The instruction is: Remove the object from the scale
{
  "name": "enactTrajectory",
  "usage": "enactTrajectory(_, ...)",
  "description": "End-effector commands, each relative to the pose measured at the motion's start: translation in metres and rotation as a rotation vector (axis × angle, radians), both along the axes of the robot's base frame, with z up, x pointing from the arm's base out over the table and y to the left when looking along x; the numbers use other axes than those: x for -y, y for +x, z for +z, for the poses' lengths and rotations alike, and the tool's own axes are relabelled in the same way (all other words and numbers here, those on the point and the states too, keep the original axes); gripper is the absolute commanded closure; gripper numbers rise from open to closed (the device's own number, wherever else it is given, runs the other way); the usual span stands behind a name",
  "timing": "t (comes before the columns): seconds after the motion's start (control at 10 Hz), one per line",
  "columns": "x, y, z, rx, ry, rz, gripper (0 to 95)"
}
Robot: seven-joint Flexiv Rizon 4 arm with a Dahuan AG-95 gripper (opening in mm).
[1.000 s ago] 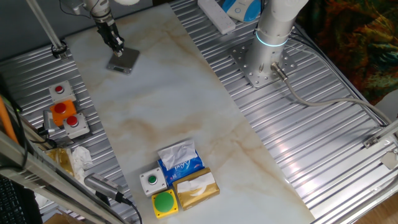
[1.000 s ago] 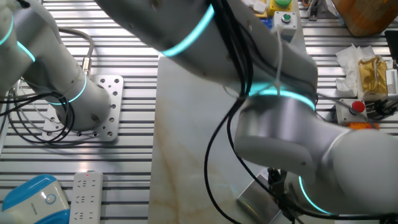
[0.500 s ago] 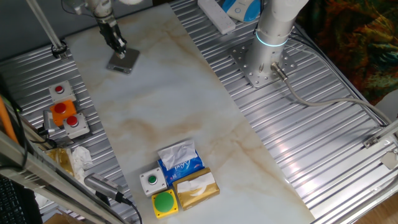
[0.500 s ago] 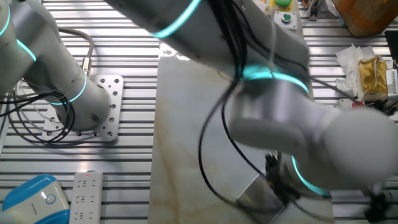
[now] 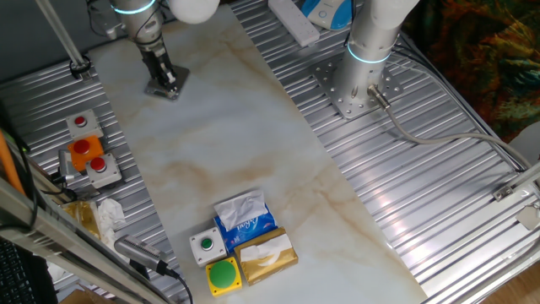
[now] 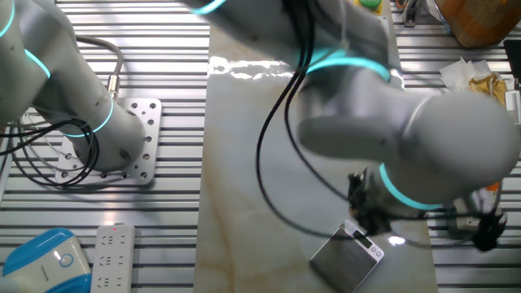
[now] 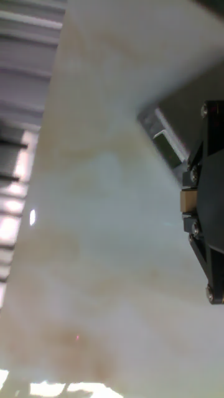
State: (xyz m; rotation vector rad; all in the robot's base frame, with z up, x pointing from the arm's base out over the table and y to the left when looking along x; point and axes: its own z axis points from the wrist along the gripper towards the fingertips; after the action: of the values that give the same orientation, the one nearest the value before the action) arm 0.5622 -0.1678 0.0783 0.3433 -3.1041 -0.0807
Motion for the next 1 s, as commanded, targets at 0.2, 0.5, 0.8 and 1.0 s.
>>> enactTrajectory(0.2,-0.0138,0.0081,0.0089,-0.002,0.003,-0.015,95.0)
enactTrajectory(0.5,-0.0160,0.0100,0.0102,-0.001,0.013,-0.031,95.0)
enactTrajectory(0.8,-0.0162,0.0105,0.0093,0.000,0.013,-0.027,95.0)
enactTrajectory(1.0,-0.0161,0.0107,0.0087,-0.002,0.010,-0.033,95.0)
